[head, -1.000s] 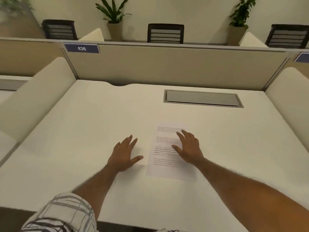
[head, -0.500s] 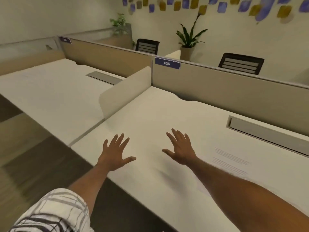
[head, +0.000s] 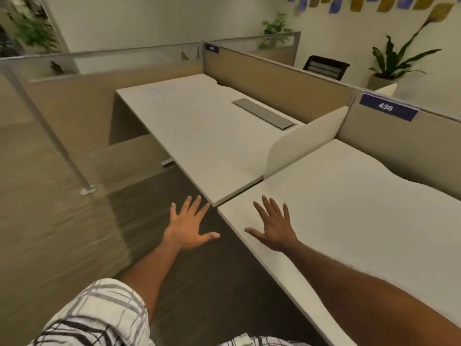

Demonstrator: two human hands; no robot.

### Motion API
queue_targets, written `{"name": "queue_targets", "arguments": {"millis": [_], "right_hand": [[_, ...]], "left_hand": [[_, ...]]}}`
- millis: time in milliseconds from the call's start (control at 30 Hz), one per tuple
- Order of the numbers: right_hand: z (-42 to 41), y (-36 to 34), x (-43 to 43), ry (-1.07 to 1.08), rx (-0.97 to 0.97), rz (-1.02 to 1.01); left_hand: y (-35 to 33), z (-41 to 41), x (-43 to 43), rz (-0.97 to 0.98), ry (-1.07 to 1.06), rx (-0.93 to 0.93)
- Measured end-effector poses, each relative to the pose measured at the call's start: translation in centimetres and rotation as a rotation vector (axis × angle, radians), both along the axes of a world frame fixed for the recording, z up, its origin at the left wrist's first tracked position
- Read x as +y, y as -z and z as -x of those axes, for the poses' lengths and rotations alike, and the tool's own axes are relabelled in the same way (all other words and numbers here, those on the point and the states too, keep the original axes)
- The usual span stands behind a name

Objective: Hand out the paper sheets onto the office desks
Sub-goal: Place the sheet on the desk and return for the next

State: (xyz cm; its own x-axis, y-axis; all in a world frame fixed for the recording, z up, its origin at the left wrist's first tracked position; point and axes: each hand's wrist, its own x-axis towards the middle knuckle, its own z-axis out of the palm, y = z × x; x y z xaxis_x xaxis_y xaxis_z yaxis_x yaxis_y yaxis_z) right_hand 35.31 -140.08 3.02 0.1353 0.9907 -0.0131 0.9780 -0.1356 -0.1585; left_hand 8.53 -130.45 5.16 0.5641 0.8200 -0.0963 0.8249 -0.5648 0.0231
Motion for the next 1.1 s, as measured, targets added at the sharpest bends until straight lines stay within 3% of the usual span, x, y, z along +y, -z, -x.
{"name": "queue_targets", "arguments": {"millis": [300,633,1100], "right_hand": [[7.8,1.9,14.8,-0.215,0.004,0.044],[13.9,2.4,37.0,-0.33,0.039,0.055],[19.4,2.9,61.6,-0.314,0.056,0.084]], "left_hand": [[2.7,8.0,9.2,0.014,-0.174,-0.035],[1.2,14.8,26.6,-0.008,-0.311,0.043],[1.2,20.1,51.8,0.001,-0.332,0.041]]}}
